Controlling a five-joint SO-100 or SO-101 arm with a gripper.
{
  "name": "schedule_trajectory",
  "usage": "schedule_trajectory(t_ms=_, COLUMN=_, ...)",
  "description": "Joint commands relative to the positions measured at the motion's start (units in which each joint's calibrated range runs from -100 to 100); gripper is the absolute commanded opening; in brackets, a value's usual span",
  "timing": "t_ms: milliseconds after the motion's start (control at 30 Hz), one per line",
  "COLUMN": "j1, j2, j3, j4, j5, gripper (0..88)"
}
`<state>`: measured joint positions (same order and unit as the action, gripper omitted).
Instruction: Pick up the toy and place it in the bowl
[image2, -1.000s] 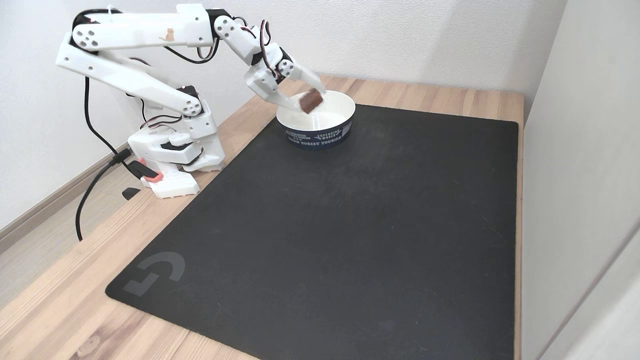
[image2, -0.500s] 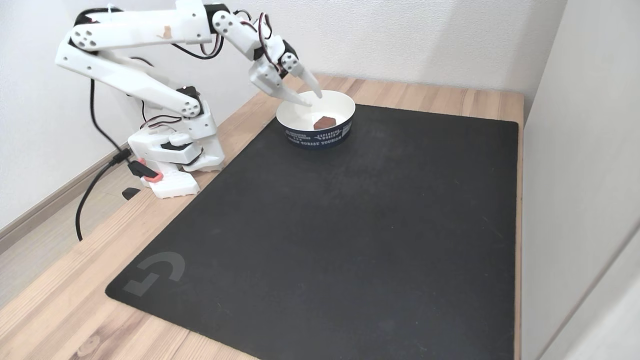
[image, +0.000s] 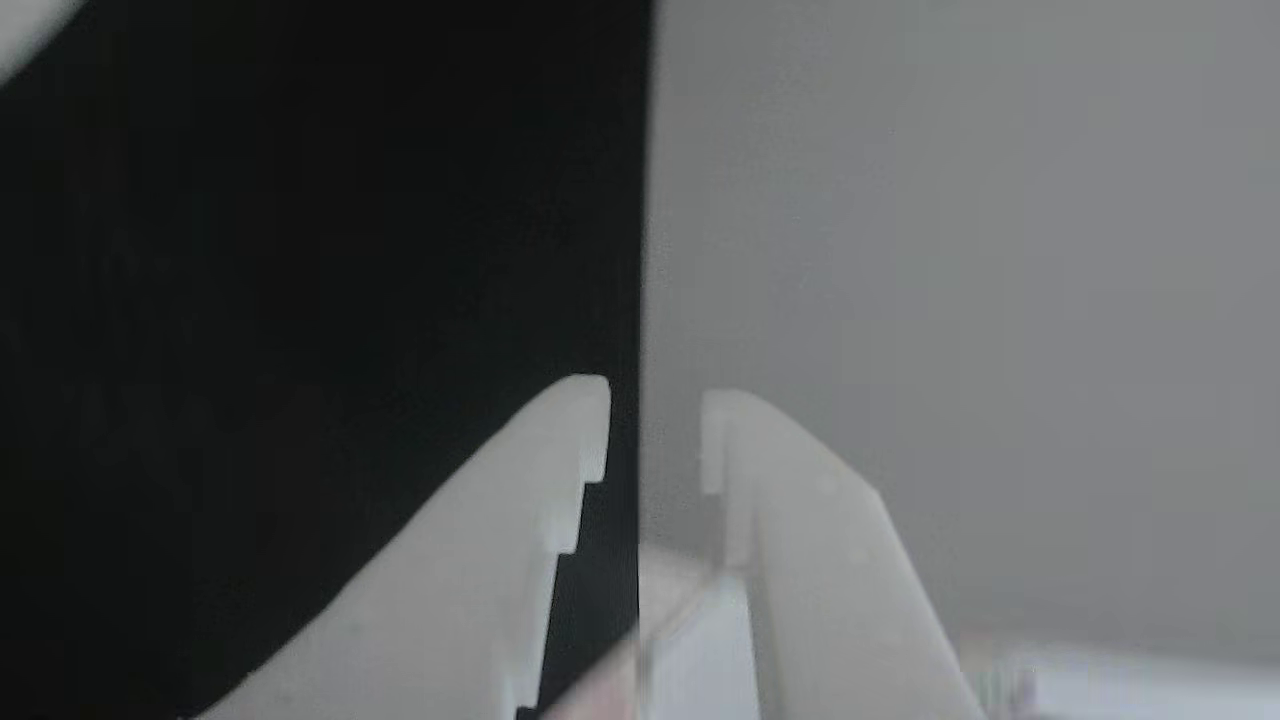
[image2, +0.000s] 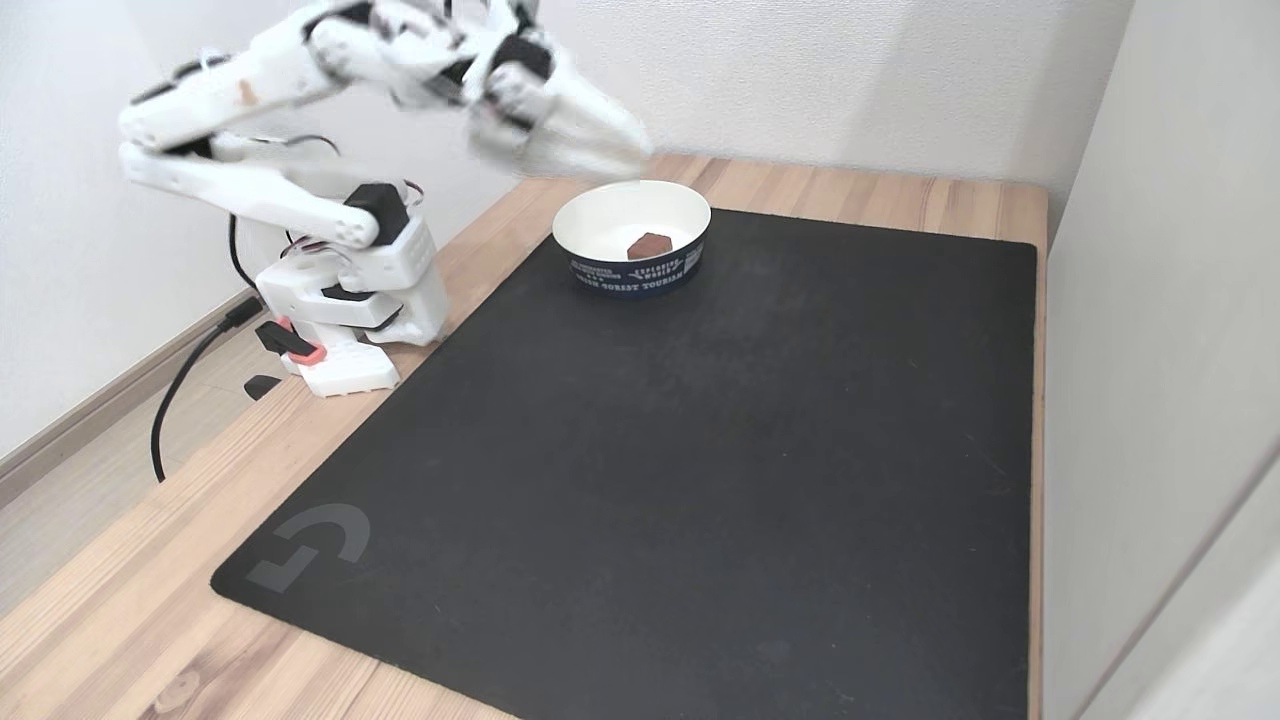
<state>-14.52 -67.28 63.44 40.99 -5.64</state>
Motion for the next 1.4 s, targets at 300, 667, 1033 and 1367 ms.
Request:
schedule_trajectory(t_ms=300, j1=14.7, j2=-27.5, j3=29.0, j4=-3.7, j5=0.4, gripper=2.2)
schedule_trajectory(t_ms=667, j1=16.0, j2=-32.1, j3=36.0, j4=5.5, j5=5.8, gripper=2.3)
schedule_trajectory(t_ms=1033, j1=15.8, j2=-32.1, j3=36.0, j4=11.8, j5=5.6, gripper=2.4)
schedule_trajectory(t_ms=1367, j1=15.7, j2=-32.1, j3=36.0, j4=11.9, j5=5.6, gripper=2.5)
